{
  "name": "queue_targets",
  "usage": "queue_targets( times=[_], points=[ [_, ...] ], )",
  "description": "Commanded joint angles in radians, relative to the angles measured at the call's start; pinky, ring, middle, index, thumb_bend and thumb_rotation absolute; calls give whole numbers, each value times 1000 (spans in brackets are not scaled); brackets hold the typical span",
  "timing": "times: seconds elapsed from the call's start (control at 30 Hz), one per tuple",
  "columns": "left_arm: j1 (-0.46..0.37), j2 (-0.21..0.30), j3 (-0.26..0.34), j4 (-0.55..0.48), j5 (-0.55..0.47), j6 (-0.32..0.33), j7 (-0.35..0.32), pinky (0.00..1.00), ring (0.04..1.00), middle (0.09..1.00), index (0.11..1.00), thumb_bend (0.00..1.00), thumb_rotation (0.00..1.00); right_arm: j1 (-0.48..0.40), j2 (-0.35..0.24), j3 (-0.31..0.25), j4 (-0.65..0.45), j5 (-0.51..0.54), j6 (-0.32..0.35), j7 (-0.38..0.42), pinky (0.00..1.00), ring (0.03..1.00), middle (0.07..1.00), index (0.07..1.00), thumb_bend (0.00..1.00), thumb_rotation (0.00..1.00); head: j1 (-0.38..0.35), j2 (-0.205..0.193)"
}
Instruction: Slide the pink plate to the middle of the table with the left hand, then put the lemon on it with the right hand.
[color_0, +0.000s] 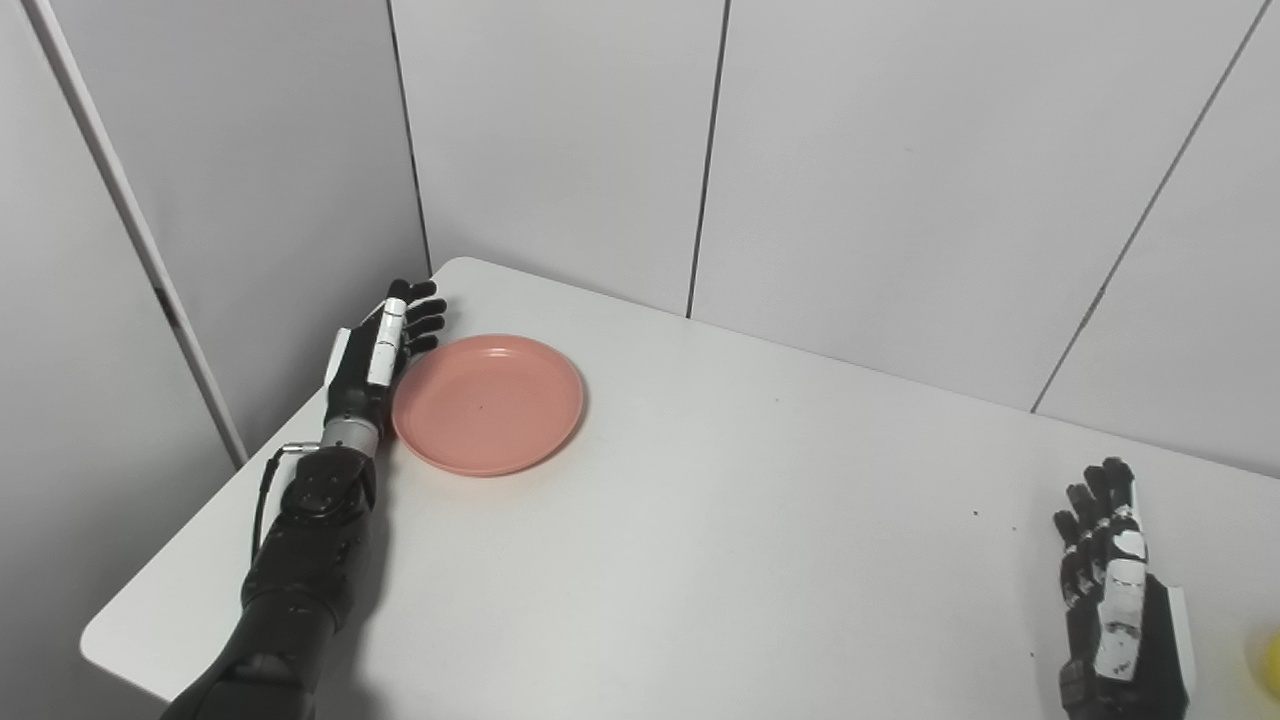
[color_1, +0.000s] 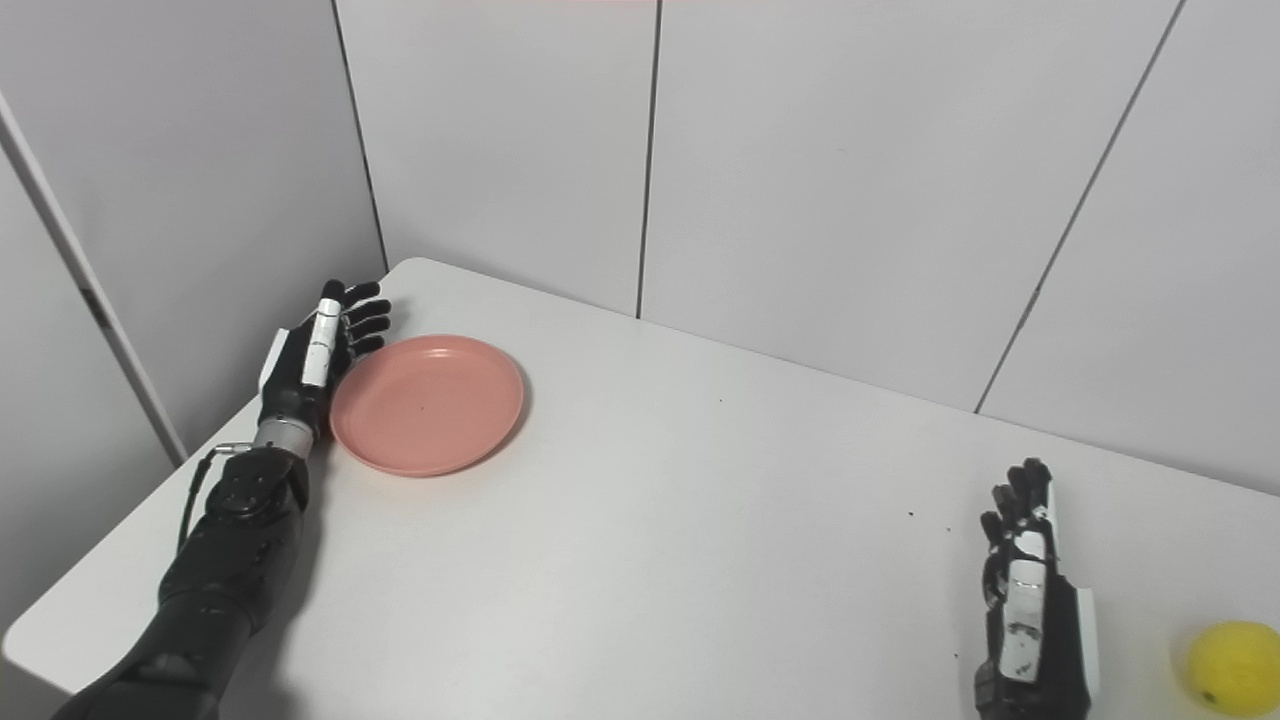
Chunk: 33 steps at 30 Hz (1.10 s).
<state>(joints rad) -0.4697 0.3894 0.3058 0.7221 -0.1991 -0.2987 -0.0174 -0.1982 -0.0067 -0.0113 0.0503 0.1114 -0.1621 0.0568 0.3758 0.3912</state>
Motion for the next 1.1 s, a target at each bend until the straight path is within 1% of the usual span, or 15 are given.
queue_targets(
  times=[0.0, 0.07, 0.17, 0.3, 0.4, 0.57, 0.6, 0.77, 0.87, 0.97, 1.0, 1.03, 1.07],
  points=[
    [10, -27, -11, -40, -6, 1, -3, 805, 800, 783, 761, 701, 1000, -23, 3, -3, -35, 8, 0, 2, 1000, 1000, 1000, 1000, 703, 1000, 0, 2],
    [18, -37, -18, -69, -7, 19, -8, 803, 786, 771, 751, 679, 1000, -23, 3, -2, -35, 6, -2, 1, 1000, 1000, 1000, 1000, 711, 1000, 0, 1],
    [23, -52, -27, -88, -9, 28, -18, 799, 778, 765, 741, 657, 1000, -23, 4, -1, -33, 0, -8, -1, 1000, 1000, 1000, 1000, 707, 1000, -1, 1],
    [31, -72, -42, -114, 2, 38, -22, 787, 782, 775, 753, 688, 1000, -25, 7, -4, -33, 5, -7, -2, 1000, 1000, 1000, 1000, 712, 1000, -1, 1],
    [39, -84, -57, -143, 6, 60, -24, 783, 783, 777, 755, 707, 1000, -28, 6, -5, -31, 5, -5, -3, 1000, 1000, 1000, 1000, 714, 1000, -1, 1],
    [54, -102, -77, -189, 2, 91, -27, 786, 787, 776, 758, 699, 1000, -33, 6, -5, -26, 7, -13, 0, 1000, 1000, 1000, 1000, 715, 1000, -1, 1],
    [57, -107, -80, -197, 3, 98, -27, 789, 786, 775, 756, 699, 1000, -35, 5, -5, -24, 6, -14, 1, 1000, 1000, 1000, 1000, 713, 1000, -10, 11],
    [69, -124, -97, -234, 18, 131, -17, 807, 802, 794, 772, 679, 1000, -40, 5, -6, -20, 4, -20, 0, 1000, 1000, 1000, 1000, 713, 1000, -12, 14],
    [69, -138, -107, -244, 22, 141, -16, 812, 806, 798, 773, 690, 1000, -43, 5, -7, -19, 4, -13, -1, 1000, 1000, 1000, 1000, 723, 1000, -25, 23],
    [71, -151, -120, -265, 31, 156, -12, 803, 802, 789, 768, 657, 1000, -46, 6, -7, -17, 9, -9, 1, 1000, 1000, 1000, 1000, 733, 1000, -37, 27],
    [71, -156, -128, -271, 36, 160, -14, 803, 802, 789, 768, 656, 1000, -46, 8, -6, -13, 8, -13, 0, 1000, 1000, 1000, 1000, 734, 1000, -54, 34],
    [72, -159, -134, -276, 39, 164, -15, 803, 803, 791, 771, 675, 1000, -47, 9, -6, -11, 6, -17, -1, 1000, 1000, 999, 997, 733, 1000, -54, 34],
    [73, -160, -140, -280, 42, 166, -17, 803, 804, 792, 773, 687, 1000, -47, 11, -4, -9, 3, -20, -2, 1000, 1000, 997, 995, 732, 1000, -73, 39]
  ],
)
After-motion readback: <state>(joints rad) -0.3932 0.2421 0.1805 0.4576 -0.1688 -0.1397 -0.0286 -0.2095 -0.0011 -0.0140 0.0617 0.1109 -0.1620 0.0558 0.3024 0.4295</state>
